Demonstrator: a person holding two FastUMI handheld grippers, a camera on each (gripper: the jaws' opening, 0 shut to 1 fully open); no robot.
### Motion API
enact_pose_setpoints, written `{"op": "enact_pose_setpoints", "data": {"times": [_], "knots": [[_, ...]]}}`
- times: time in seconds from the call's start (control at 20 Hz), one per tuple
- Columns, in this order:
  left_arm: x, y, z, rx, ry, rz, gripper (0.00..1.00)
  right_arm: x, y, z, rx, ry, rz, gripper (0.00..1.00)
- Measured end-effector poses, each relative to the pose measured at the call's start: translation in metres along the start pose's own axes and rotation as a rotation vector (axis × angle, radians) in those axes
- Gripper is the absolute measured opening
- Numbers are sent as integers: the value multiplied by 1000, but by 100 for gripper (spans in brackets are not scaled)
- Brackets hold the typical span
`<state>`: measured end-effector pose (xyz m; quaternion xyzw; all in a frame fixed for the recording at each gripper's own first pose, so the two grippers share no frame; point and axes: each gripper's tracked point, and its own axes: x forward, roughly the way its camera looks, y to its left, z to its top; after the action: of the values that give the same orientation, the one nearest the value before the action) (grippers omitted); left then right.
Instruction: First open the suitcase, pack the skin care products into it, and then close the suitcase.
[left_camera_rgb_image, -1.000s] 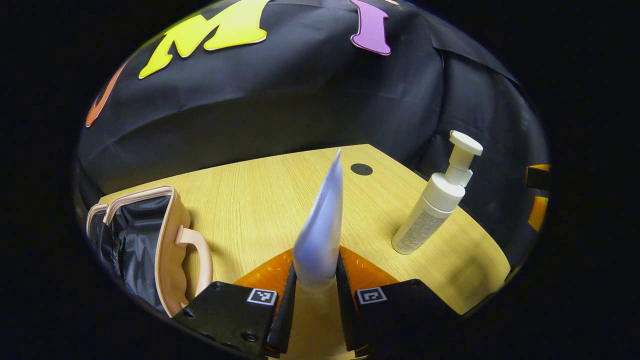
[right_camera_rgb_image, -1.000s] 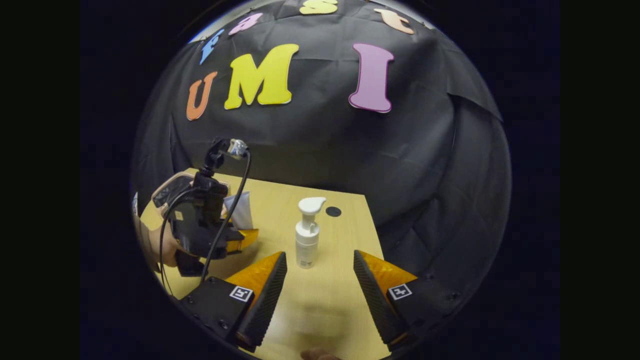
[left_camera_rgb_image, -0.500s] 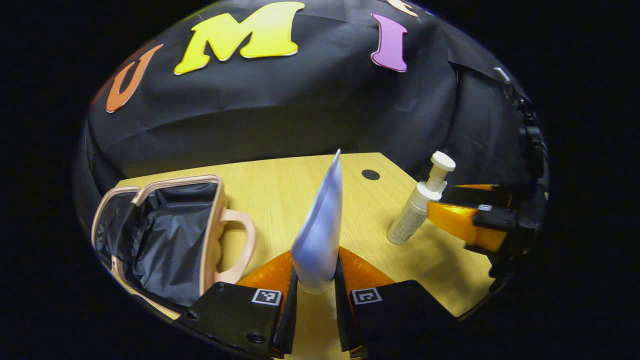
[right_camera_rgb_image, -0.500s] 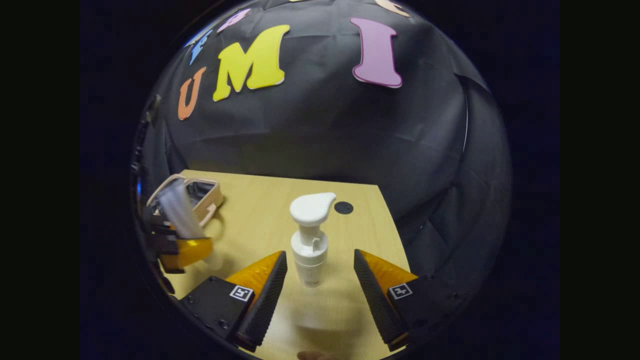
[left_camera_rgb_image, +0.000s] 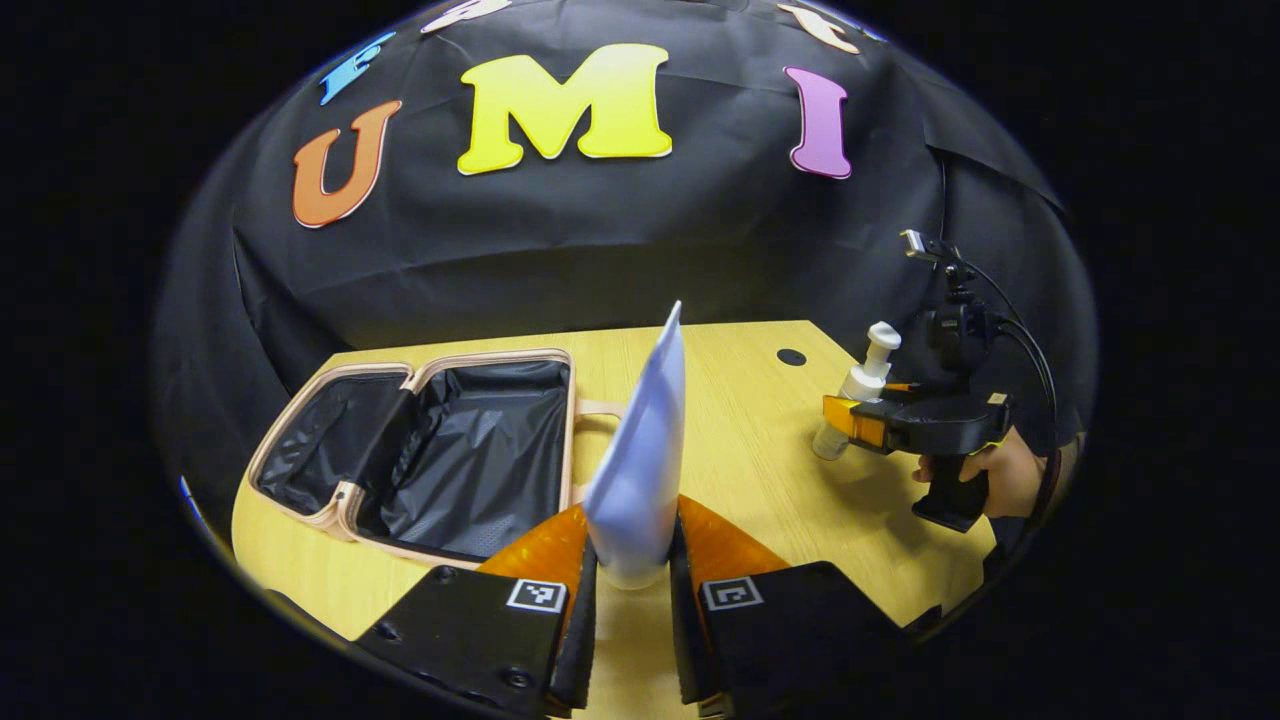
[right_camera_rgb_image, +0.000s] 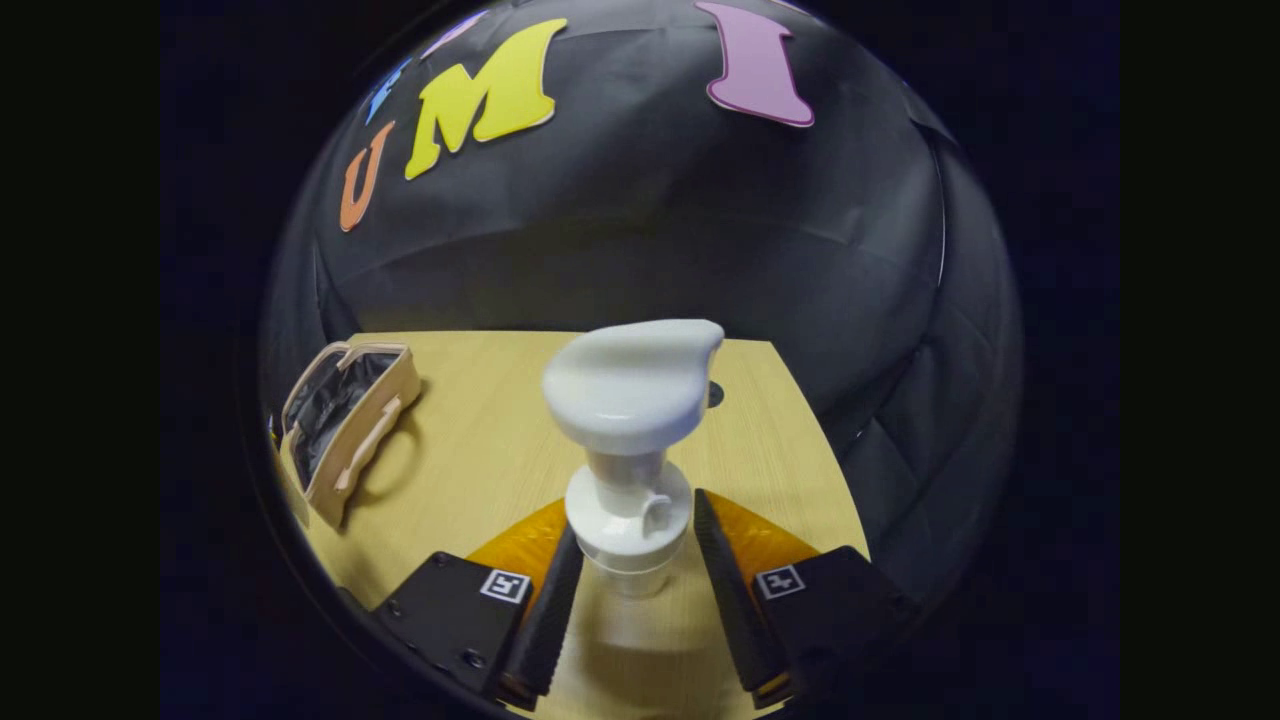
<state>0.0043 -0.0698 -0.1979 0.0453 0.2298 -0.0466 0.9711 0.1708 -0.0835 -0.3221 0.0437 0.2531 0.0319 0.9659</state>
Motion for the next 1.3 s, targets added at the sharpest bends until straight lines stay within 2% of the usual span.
{"op": "enact_pose_setpoints", "data": {"times": [0.1, 0.15, 0.2, 0.25, 0.3, 0.35, 0.4, 0.5, 0.7, 0.75, 0.9, 1.1, 1.2, 1.25, 1.3], "knots": [[-9, 15, 8, 12, -9, 23, 35, -4, 3, -3, -4, 5, -7, 51], [-13, 21, 13, 13, -16, 26, 40, -6, 4, -4, 4, 9, -12, 52], [-15, 32, 18, 11, -22, 30, 35, -10, 3, -7, 6, 16, -26, 51], [-15, 41, 20, 10, -25, 31, 35, -16, 4, -7, 4, 16, -38, 50], [-14, 52, 21, 12, -19, 30, 40, -23, 6, -5, 4, 12, -51, 51], [-14, 65, 21, 15, -14, 37, 35, -32, 9, -3, 2, 8, -60, 51], [-15, 79, 19, 10, -7, 41, 40, -48, 15, 0, 0, 0, -70, 50], [-11, 104, 13, -14, 22, 48, 35, -75, 33, 3, -3, -6, -66, 50], [24, 145, -10, -55, 123, 47, 35, -123, 69, 6, -19, -12, -45, 50], [47, 169, -21, -36, 168, 68, 35, -144, 94, 4, 49, 11, -7, 50], [71, 184, -41, -22, 250, 60, 35, -159, 118, 4, 12, 5, -13, 50], [91, 184, -72, -12, 392, 19, 35, -170, 151, 3, 5, 18, 28, 50], [98, 188, -68, 12, 398, 29, 35, -172, 159, 1, -5, 24, 28, 48], [100, 189, -67, 18, 404, 25, 35, -174, 161, 1, -10, 26, 28, 50], [103, 188, -66, 16, 403, 26, 31, -174, 162, 1, -15, 27, 26, 50]]}}
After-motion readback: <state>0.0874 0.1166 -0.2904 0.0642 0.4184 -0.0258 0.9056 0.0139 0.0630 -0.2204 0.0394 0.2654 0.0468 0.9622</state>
